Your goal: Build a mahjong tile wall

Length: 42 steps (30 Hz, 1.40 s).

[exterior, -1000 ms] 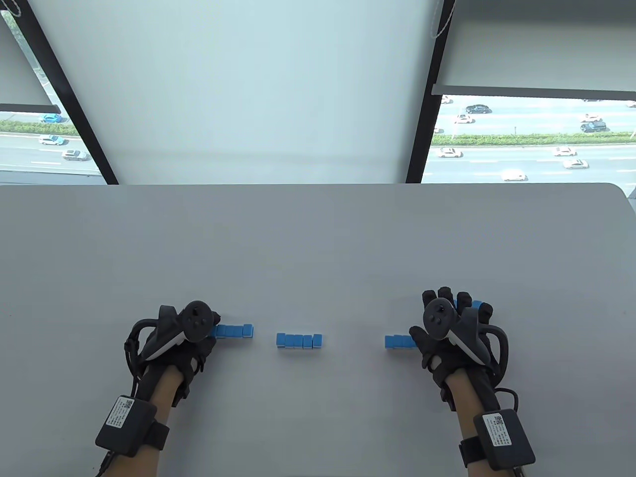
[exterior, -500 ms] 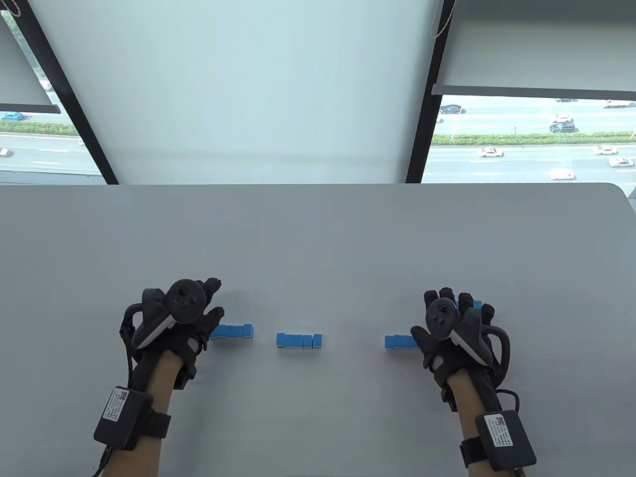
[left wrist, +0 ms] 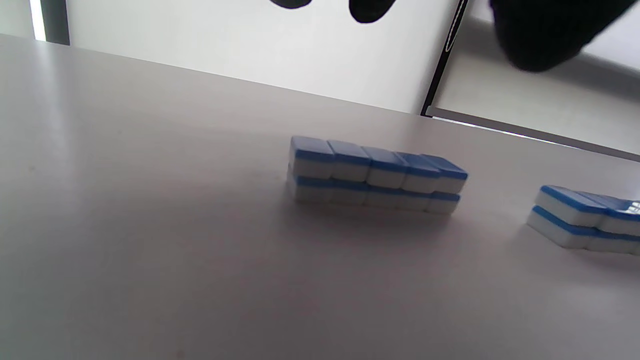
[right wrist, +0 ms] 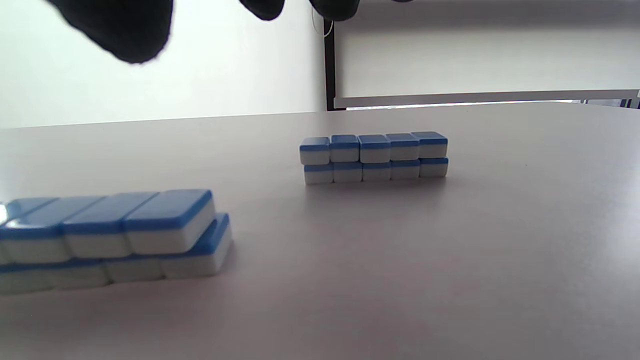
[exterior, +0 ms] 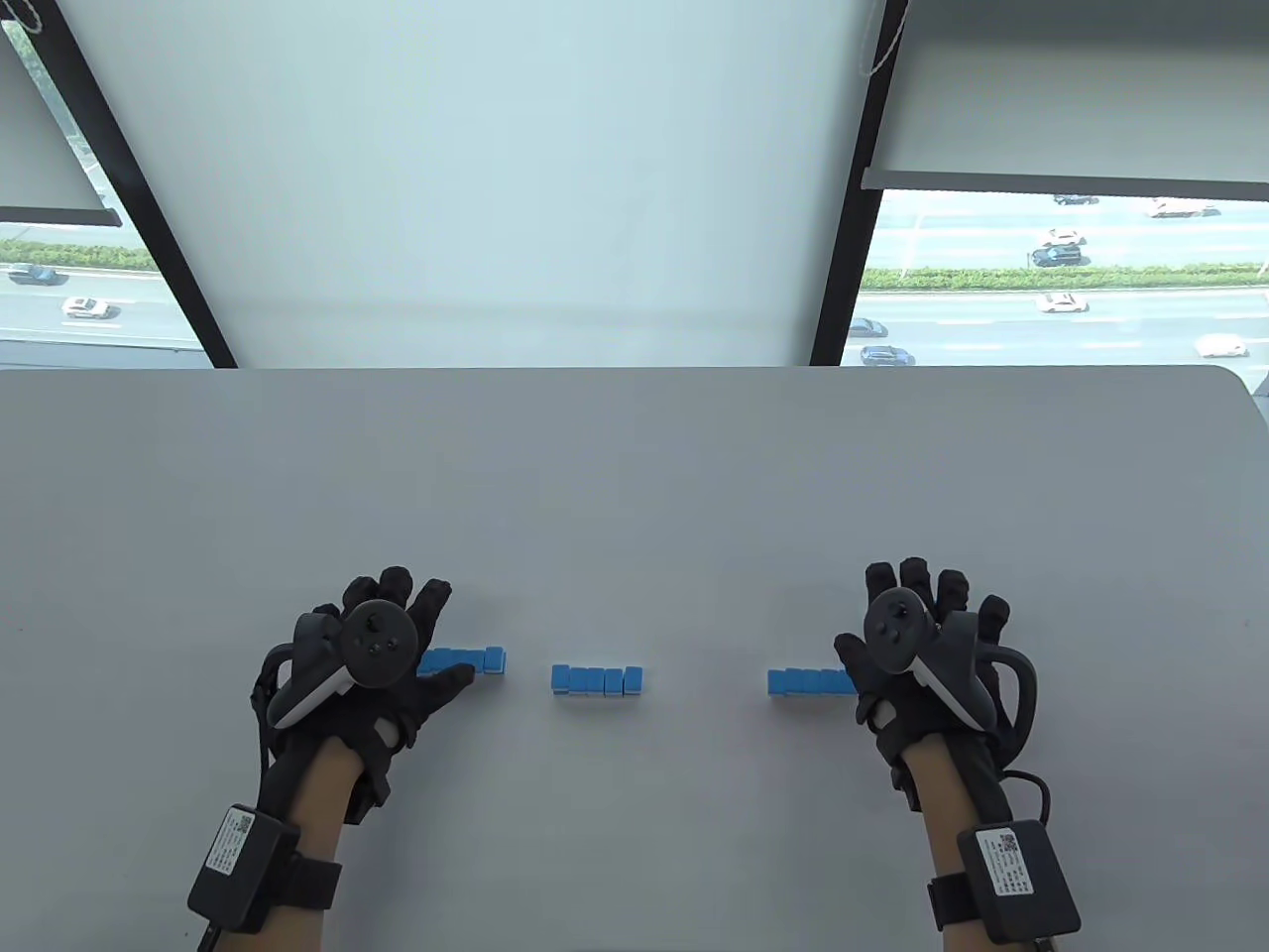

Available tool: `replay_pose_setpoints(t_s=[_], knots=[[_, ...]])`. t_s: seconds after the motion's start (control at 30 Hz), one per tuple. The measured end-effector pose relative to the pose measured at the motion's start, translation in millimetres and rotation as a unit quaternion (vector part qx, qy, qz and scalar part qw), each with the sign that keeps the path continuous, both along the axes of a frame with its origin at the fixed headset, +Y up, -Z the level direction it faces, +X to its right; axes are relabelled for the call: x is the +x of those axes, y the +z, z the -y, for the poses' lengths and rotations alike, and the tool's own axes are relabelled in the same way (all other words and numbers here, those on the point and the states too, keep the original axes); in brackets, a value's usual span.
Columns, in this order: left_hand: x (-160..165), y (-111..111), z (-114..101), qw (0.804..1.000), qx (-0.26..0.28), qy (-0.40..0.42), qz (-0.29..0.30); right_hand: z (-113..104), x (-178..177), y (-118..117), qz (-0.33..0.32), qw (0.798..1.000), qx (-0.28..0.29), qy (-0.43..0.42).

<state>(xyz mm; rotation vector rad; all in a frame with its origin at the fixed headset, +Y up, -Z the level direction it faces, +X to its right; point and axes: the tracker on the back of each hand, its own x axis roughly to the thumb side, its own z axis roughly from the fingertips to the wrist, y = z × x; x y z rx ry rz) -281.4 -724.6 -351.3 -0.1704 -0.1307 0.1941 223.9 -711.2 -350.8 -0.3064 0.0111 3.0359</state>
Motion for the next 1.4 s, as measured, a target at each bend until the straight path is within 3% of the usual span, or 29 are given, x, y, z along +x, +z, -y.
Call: replay_pose_setpoints(t_s=[0.13,0.3,0.4,0.53,0.8,1.4], knots=[[-4,-5,7,1.0,-0.009,0.001,-0.006,-11,18,-12,0.051,0.997,-0.014,-0.059],[-4,-4,1,1.0,0.011,0.002,-0.003,-17,53,-41,0.153,0.973,-0.064,-0.16],[-3,-3,-1,1.0,0.018,0.005,-0.002,-8,70,-56,0.205,0.948,-0.11,-0.218],[-2,-2,0,1.0,0.015,0.006,0.0,7,81,-65,0.246,0.93,-0.144,-0.232],[6,-1,0,1.0,0.016,-0.001,0.013,24,73,-69,0.26,0.922,-0.182,-0.221],[10,0,1,1.0,0.008,-0.004,0.015,29,55,-75,0.276,0.913,-0.219,-0.206]])
